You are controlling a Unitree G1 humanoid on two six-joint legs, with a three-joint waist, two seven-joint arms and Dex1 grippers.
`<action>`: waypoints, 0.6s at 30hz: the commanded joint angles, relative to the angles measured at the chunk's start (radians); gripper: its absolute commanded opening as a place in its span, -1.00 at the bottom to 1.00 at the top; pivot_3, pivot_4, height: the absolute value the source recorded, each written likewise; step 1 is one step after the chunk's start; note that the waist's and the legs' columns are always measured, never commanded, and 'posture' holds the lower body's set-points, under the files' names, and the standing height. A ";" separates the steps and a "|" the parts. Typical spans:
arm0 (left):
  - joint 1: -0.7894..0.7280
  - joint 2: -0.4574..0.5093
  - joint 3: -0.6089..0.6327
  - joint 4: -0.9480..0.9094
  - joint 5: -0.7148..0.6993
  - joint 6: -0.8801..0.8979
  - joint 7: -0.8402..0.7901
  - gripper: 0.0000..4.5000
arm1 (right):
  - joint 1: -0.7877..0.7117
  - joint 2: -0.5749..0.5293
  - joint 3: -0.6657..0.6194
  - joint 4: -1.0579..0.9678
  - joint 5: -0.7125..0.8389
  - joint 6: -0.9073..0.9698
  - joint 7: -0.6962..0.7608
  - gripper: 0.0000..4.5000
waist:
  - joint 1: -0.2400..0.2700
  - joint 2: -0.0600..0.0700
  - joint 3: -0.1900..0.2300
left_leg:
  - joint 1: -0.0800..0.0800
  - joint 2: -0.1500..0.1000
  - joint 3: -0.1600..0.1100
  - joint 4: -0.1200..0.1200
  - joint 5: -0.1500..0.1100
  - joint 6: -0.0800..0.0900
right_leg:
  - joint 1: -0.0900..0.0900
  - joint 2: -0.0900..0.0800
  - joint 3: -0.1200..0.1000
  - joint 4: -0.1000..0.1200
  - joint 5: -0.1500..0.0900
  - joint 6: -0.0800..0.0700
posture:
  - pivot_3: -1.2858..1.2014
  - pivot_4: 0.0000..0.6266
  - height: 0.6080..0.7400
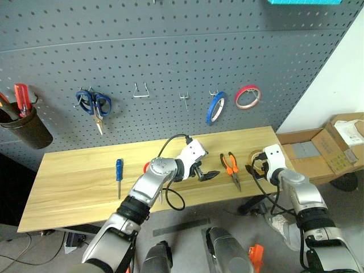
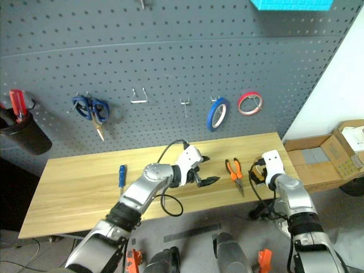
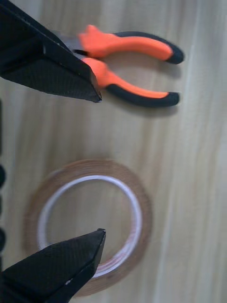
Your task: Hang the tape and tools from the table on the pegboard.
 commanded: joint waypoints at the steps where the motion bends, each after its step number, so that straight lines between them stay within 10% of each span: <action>1: -0.044 -0.051 0.002 0.072 0.019 -0.048 0.005 1.00 | -0.045 -0.016 0.002 0.087 -0.019 -0.066 0.027 0.99 | 0.000 0.000 0.010 | 0.000 0.000 0.001 0.000 0.000 0.000 | 0.000 0.000 0.001 -0.001 0.000 0.001 | -0.17 0.02 1.00; 14: -0.031 -0.082 0.009 0.039 0.016 -0.010 -0.043 1.00 | -0.169 -0.010 -0.049 0.458 -0.013 -0.180 0.065 0.99 | -0.001 -0.008 0.043 | 0.002 -0.002 0.014 0.002 -0.001 0.002 | -0.002 -0.001 0.015 -0.001 0.003 0.009 | -0.14 0.02 1.00; 18: -0.012 -0.081 0.002 -0.001 0.011 0.015 -0.059 1.00 | -0.186 -0.001 -0.066 0.499 -0.004 -0.201 0.088 0.62 | -0.002 -0.009 0.043 | 0.002 -0.002 0.016 0.002 -0.001 0.002 | -0.002 -0.001 0.019 -0.001 0.004 0.011 | -0.14 0.01 1.00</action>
